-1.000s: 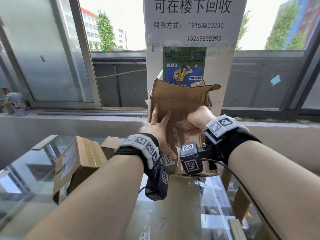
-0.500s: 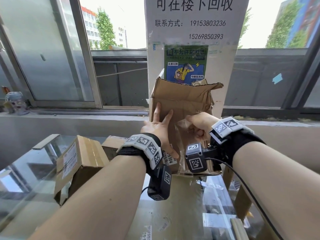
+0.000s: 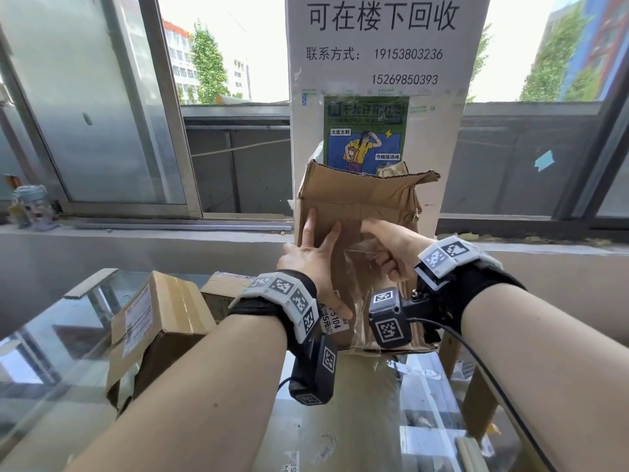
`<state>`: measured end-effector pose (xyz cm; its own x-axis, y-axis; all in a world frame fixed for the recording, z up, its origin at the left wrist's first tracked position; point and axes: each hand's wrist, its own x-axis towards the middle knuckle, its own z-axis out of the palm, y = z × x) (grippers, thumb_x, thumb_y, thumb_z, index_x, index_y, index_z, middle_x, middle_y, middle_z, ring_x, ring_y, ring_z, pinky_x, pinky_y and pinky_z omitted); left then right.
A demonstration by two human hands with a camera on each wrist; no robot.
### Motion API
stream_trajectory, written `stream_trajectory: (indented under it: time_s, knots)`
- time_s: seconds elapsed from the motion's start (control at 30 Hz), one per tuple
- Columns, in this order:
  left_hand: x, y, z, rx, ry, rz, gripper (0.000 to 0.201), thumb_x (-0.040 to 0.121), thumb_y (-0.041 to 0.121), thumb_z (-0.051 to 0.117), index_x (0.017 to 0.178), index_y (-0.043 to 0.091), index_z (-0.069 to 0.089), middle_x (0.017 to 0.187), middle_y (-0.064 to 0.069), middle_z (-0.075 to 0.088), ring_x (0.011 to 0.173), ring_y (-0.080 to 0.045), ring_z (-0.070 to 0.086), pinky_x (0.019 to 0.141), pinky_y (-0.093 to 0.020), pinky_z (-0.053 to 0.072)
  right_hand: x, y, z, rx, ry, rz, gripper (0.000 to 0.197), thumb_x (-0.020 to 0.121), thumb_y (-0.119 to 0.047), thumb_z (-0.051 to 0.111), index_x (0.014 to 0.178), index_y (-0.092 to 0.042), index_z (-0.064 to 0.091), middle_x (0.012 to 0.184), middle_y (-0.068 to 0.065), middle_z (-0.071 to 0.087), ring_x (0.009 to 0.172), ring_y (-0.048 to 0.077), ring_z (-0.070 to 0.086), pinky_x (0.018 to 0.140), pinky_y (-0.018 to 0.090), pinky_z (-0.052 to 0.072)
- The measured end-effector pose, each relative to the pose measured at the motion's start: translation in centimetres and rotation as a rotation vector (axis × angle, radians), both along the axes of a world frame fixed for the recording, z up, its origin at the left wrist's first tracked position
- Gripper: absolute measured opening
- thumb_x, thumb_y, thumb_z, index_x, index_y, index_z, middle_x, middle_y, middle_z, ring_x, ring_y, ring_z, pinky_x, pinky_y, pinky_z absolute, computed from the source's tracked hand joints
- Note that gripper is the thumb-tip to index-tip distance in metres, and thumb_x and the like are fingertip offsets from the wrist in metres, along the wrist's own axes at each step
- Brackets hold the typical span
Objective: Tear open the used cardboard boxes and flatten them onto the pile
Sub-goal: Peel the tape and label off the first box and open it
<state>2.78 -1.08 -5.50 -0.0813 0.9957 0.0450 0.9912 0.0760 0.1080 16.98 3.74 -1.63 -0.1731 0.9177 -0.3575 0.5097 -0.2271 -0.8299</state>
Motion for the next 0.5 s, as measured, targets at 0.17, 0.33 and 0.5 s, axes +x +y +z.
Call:
stream_trajectory:
  time_s: [0.17, 0.33, 0.5]
  knots:
    - [-0.1, -0.1, 0.0, 0.000, 0.001, -0.001, 0.143, 0.044, 0.057, 0.087, 0.146, 0.047, -0.013, 0.148, 0.005, -0.040, 0.129, -0.036, 0.032, 0.093, -0.043, 0.048, 0.0, 0.2, -1.1, 0.256, -0.127, -0.009, 0.026, 0.098, -0.017, 0.042, 0.074, -0.013, 0.050, 0.065, 0.001, 0.045, 0.051, 0.011, 0.042, 0.034, 0.020, 0.038]
    - [-0.3, 0.0, 0.3, -0.015, 0.010, -0.003, 0.149, 0.039, 0.060, 0.088, 0.146, 0.046, -0.014, 0.149, 0.004, -0.040, 0.132, -0.037, 0.031, 0.095, -0.044, 0.048, -0.1, 0.8, -2.3, 0.317, -0.190, -0.048, 0.021, 0.096, -0.022, 0.049, 0.093, -0.006, 0.063, 0.068, 0.007, 0.052, 0.054, 0.020, 0.048, 0.047, 0.027, 0.040]
    - [-0.3, 0.0, 0.4, -0.015, 0.022, -0.008, 0.149, 0.039, 0.061, 0.088, 0.146, 0.046, -0.015, 0.149, 0.005, -0.039, 0.130, -0.037, 0.034, 0.094, -0.044, 0.049, 0.5, 0.4, -3.3, 0.529, -0.338, 0.015, 0.025, 0.095, -0.023, 0.050, 0.105, -0.008, 0.067, 0.097, 0.011, 0.060, 0.090, 0.026, 0.055, 0.077, 0.029, 0.043]
